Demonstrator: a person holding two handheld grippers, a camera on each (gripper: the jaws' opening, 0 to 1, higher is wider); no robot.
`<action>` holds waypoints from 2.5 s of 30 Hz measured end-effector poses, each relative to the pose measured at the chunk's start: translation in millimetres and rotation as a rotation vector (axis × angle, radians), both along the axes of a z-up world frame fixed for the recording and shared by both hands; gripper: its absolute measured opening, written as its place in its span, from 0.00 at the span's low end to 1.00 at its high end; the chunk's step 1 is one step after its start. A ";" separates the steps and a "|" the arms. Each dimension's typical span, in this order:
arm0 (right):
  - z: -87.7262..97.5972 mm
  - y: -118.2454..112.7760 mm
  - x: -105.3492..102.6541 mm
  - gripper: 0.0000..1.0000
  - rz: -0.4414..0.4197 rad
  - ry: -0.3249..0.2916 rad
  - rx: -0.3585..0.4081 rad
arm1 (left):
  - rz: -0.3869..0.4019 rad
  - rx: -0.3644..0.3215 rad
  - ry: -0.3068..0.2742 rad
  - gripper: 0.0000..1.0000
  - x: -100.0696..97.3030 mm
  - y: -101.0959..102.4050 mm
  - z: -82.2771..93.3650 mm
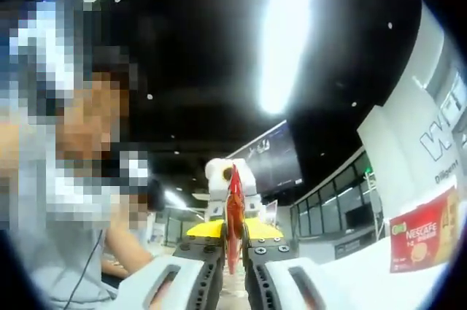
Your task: Tear open the coffee pouch, take out the coffee, and pour the coffee from the pouch into the cup
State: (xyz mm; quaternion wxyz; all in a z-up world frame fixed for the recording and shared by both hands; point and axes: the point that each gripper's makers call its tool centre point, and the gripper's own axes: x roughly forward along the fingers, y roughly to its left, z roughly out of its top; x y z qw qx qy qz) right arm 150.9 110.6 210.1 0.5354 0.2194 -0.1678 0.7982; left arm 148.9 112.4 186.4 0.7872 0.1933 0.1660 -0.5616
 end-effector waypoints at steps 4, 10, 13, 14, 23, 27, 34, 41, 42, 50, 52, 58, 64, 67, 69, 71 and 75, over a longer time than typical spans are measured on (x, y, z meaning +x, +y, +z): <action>-0.6 1.4 -1.8 0.09 0.000 -0.005 -0.008 | 0.004 0.015 0.025 0.14 -4.8 1.1 -3.2; 0.4 -0.4 3.0 0.09 -0.016 -0.005 -0.010 | 0.003 -0.006 0.011 0.13 -3.1 -0.9 3.6; 2.1 -1.5 0.6 0.09 -0.011 -0.010 -0.008 | -0.005 -0.064 0.013 0.15 -5.9 -7.9 8.8; 2.9 -1.2 -1.2 0.09 -0.012 -0.018 -0.008 | 0.008 -0.086 0.031 0.15 -7.5 -8.8 9.2; 2.8 1.1 -2.6 0.09 -0.029 -0.040 -0.018 | 0.049 0.034 0.010 0.14 -8.4 5.5 -13.9; 2.4 1.1 -1.0 0.09 -0.034 -0.033 -0.013 | 0.038 0.055 -0.009 0.14 -7.1 5.7 -14.2; 5.7 -2.5 -4.6 0.09 -0.026 -0.032 0.003 | 0.000 0.034 -0.020 0.09 -8.6 6.2 -5.3; 4.3 1.0 -7.6 0.09 -0.025 -0.039 -0.003 | 0.008 0.056 -0.022 0.07 -9.3 7.8 -6.3; 4.6 0.9 -8.0 0.09 -0.024 -0.039 -0.003 | 0.008 0.052 -0.017 0.07 -9.9 6.7 -6.5; 7.0 2.6 -7.3 0.10 -0.039 -0.034 -0.026 | 0.012 0.022 -0.044 0.15 -8.5 5.8 0.5; 8.6 5.2 -6.7 0.10 -0.037 -0.029 -0.052 | 0.013 0.006 -0.026 0.15 -10.0 6.0 2.7; 15.3 8.6 -9.5 0.10 -0.049 -0.029 -0.104 | 0.033 0.002 -0.021 0.15 -10.2 10.7 7.2; 18.5 2.6 -9.3 0.10 -0.059 -0.053 -0.120 | 0.023 -0.003 -0.034 0.14 -11.7 10.8 10.1; 23.0 0.9 -5.4 0.09 -0.062 -0.050 -0.131 | 0.026 -0.003 -0.037 0.14 -12.2 9.6 9.3; 24.6 2.6 -5.2 0.09 -0.063 -0.059 -0.155 | 0.029 -0.003 -0.042 0.14 -11.5 10.2 9.8; 23.0 10.3 -7.6 0.09 -0.055 -0.089 -0.248 | 0.028 -0.003 -0.043 0.14 -13.0 11.4 10.9; 24.8 24.7 -15.4 0.09 -0.047 -0.142 -0.373 | 0.029 -0.011 -0.049 0.14 -15.6 14.9 15.3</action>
